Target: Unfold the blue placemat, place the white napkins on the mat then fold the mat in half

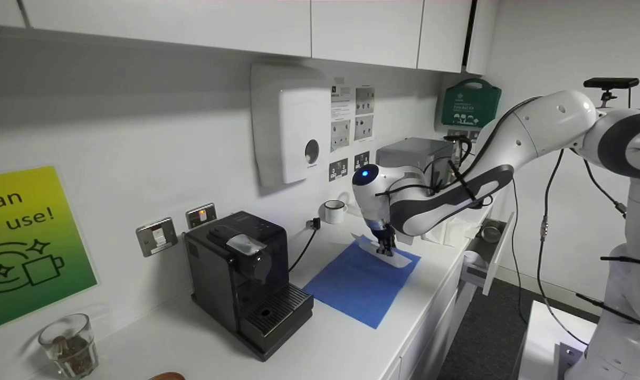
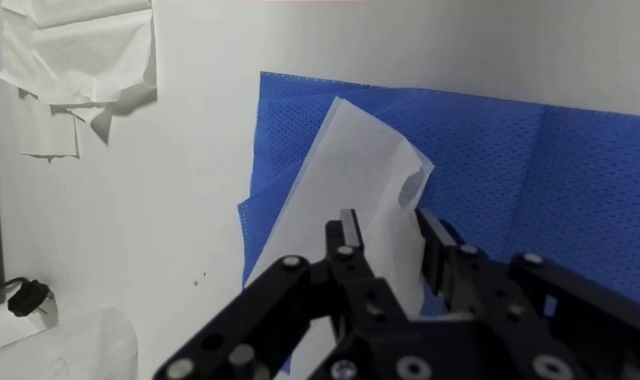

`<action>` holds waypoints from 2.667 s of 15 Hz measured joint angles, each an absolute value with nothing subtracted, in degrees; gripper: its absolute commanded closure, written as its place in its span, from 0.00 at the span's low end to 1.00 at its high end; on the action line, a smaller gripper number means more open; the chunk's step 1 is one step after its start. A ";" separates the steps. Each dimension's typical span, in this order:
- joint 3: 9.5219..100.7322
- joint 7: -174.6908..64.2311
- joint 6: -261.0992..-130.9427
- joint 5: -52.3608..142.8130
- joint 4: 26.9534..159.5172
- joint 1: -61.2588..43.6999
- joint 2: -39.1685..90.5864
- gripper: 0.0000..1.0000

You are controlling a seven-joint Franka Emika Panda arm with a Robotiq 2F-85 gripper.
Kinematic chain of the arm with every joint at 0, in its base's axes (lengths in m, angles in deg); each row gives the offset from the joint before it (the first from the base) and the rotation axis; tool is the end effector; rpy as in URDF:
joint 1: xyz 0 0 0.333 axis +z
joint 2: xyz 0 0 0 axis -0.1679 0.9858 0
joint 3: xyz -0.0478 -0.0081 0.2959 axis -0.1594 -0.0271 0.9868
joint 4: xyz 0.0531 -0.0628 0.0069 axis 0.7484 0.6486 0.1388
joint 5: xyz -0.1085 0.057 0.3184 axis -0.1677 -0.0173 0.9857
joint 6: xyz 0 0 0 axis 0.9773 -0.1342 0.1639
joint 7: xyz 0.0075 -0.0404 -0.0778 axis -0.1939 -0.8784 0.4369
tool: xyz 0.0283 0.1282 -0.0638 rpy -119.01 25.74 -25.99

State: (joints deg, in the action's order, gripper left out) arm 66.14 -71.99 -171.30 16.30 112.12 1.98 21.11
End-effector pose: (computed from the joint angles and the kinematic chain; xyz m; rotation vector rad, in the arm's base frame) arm 0.5161 0.1130 0.3481 2.6074 0.2722 -0.0621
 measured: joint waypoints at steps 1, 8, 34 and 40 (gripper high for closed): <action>66.14 -71.98 -171.18 16.33 112.06 1.98 21.14 0.27; 65.57 -69.45 -171.15 20.86 110.42 1.49 21.04 0.00; 54.57 -40.91 -180.79 44.74 122.94 -11.99 8.62 0.00; 52.95 -41.67 -184.29 42.53 125.49 -13.78 8.67 0.00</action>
